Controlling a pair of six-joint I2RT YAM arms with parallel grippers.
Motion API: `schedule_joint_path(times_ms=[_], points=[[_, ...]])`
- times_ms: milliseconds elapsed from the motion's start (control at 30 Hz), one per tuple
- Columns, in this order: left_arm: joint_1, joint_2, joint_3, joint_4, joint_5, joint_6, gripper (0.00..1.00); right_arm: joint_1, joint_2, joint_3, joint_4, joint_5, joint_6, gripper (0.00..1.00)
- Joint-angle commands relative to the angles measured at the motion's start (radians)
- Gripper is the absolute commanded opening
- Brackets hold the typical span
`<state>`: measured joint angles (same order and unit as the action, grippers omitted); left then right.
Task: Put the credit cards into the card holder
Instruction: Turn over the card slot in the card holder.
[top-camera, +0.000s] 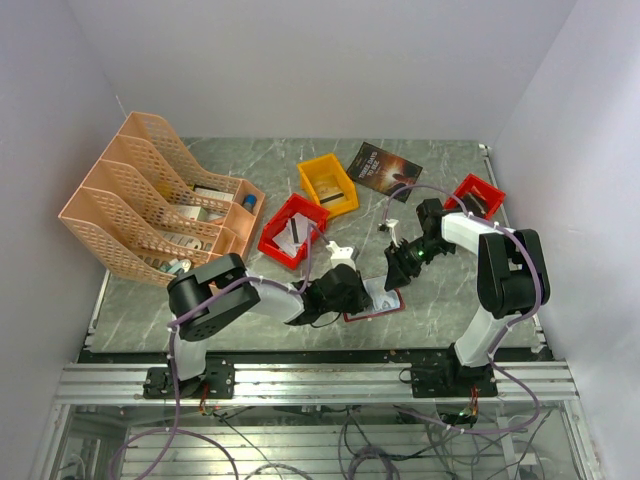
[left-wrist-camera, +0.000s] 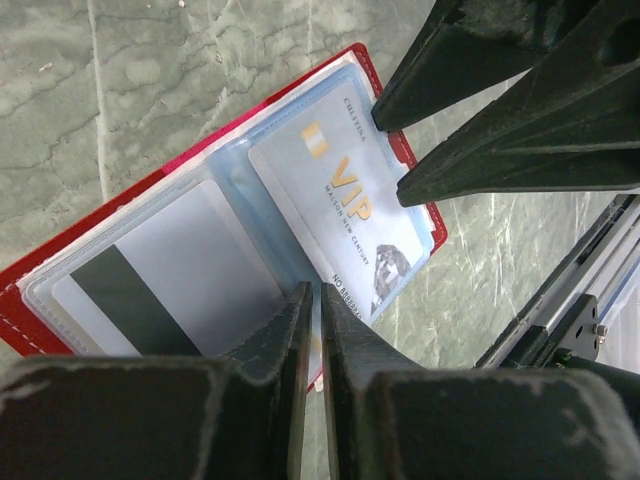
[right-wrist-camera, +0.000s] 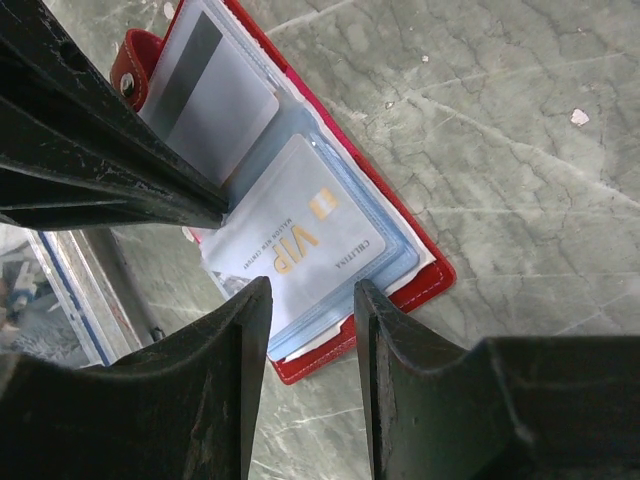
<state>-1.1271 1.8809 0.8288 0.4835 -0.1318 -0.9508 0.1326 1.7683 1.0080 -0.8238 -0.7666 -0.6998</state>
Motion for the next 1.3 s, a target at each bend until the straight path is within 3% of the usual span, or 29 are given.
schedule_joint_path(times_ms=[0, 333, 633, 1267], points=[[0.007, 0.024, 0.030, -0.060, -0.024, 0.003, 0.18, -0.005, 0.004, 0.017, 0.001, 0.002, -0.010, 0.39], [0.017, 0.039, 0.037, -0.079, -0.011, -0.003, 0.15, -0.005, 0.010, 0.028, -0.015, -0.022, -0.021, 0.39], [0.018, -0.047, -0.008, -0.025, -0.009, 0.009, 0.15, -0.007, 0.021, 0.029, 0.007, -0.001, 0.011, 0.39], [0.019, -0.009, 0.069, -0.039, 0.011, 0.027, 0.15, -0.008, 0.034, 0.033, 0.005, 0.006, 0.013, 0.39]])
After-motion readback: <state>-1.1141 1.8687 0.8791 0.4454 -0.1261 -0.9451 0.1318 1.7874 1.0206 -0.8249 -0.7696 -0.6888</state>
